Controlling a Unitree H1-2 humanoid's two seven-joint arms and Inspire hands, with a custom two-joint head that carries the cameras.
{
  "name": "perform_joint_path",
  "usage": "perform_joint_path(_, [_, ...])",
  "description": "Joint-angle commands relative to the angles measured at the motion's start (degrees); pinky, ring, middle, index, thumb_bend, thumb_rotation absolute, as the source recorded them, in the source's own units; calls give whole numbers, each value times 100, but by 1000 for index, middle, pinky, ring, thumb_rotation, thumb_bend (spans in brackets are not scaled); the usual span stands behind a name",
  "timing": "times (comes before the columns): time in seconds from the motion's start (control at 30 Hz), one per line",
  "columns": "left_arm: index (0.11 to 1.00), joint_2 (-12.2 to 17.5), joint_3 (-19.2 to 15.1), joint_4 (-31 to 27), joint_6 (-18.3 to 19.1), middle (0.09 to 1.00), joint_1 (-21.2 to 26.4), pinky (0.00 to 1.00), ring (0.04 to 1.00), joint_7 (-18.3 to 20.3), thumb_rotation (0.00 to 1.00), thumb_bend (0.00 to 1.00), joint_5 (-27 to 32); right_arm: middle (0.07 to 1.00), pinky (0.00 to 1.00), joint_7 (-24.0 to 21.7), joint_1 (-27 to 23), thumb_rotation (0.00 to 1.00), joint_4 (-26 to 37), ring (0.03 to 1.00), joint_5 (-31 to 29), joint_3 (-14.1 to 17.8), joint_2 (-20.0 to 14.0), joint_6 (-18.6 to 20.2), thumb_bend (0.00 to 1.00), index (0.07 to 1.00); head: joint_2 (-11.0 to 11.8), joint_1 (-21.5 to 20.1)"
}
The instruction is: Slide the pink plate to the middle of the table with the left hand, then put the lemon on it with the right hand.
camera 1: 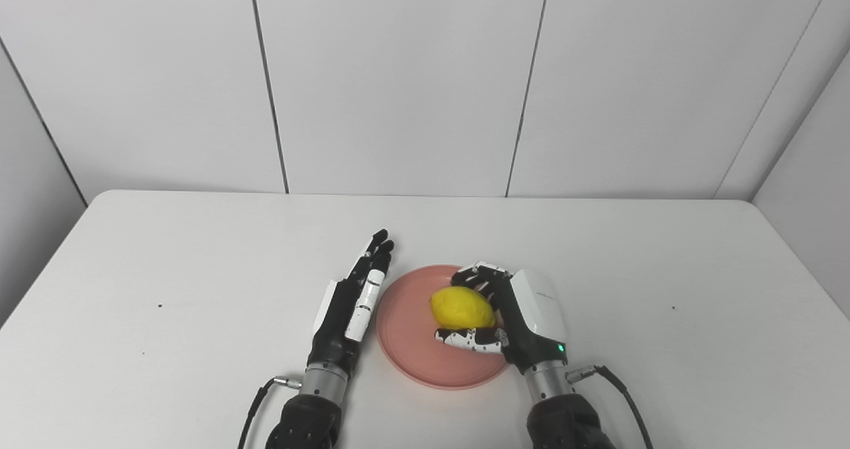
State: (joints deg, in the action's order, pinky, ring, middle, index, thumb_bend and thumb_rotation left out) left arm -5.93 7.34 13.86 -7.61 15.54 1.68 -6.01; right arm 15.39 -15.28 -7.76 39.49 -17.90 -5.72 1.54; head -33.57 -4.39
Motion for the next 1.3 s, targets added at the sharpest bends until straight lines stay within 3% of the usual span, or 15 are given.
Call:
perform_joint_path(0.0, [929, -53, 48, 144, -70, 937, -207, 938, 944, -8, 1000, 515, 32, 464, 373, 51, -283, 0, -1, 444, 39, -1, 28, -218, 499, 532, 0, -4])
perform_joint_path(0.27, [929, -33, 46, 119, -22, 933, -211, 935, 938, -9, 1000, 543, 24, 479, 338, 48, -344, 0, -201, 430, 84, -83, 47, -253, 496, 547, -8, -31])
perform_joint_path(0.37, [930, -29, 42, 159, -69, 933, -200, 934, 937, -9, 1000, 545, 30, 491, 414, 14, -324, 0, -141, 425, 28, -111, 21, -335, 512, 531, -8, -31])
perform_joint_path(0.43, [929, -22, 42, 177, -94, 934, -190, 935, 940, -8, 1000, 542, 29, 495, 486, -31, -297, 1, -64, 549, -33, -125, 3, -405, 522, 503, -6, -54])
perform_joint_path(0.47, [928, -20, 41, 173, -99, 936, -187, 935, 944, -1, 1000, 537, 37, 614, 549, -51, -281, 88, -24, 621, -78, -133, -8, -470, 514, 500, -6, -54])
perform_joint_path(0.53, [924, -19, 40, 174, -106, 936, -179, 931, 943, -7, 1000, 531, 34, 726, 632, -98, -254, 269, 34, 717, -151, -151, -40, -590, 590, 694, 1, -63])
perform_joint_path(0.57, [924, -20, 40, 176, -103, 936, -176, 930, 943, -11, 1000, 532, 31, 758, 657, -121, -247, 340, 46, 749, -172, -153, -49, -616, 601, 741, 1, -63])
perform_joint_path(0.67, [922, -18, 37, 185, -108, 938, -172, 923, 940, -6, 1000, 525, 41, 820, 727, -149, -228, 510, 64, 808, -311, -176, -122, -914, 622, 820, 8, -68])
perform_joint_path(0.87, [924, 0, 36, 213, -118, 940, -160, 932, 945, 12, 1000, 528, 48, 871, 787, -227, -153, 691, 255, 847, -446, -123, -178, -1145, 658, 887, 17, -90])
perform_joint_path(1.1, [927, -2, 38, 200, -81, 939, -164, 932, 943, 8, 1000, 537, 44, 914, 790, -181, -38, 741, 528, 882, -641, 52, -164, -1373, 641, 908, 20, -90])
perform_joint_path(1.27, [929, -7, 40, 211, -60, 935, -154, 941, 942, 1, 1000, 538, 33, 924, 817, -256, 40, 744, 793, 893, -861, 314, -109, -1257, 631, 915, 19, -108])
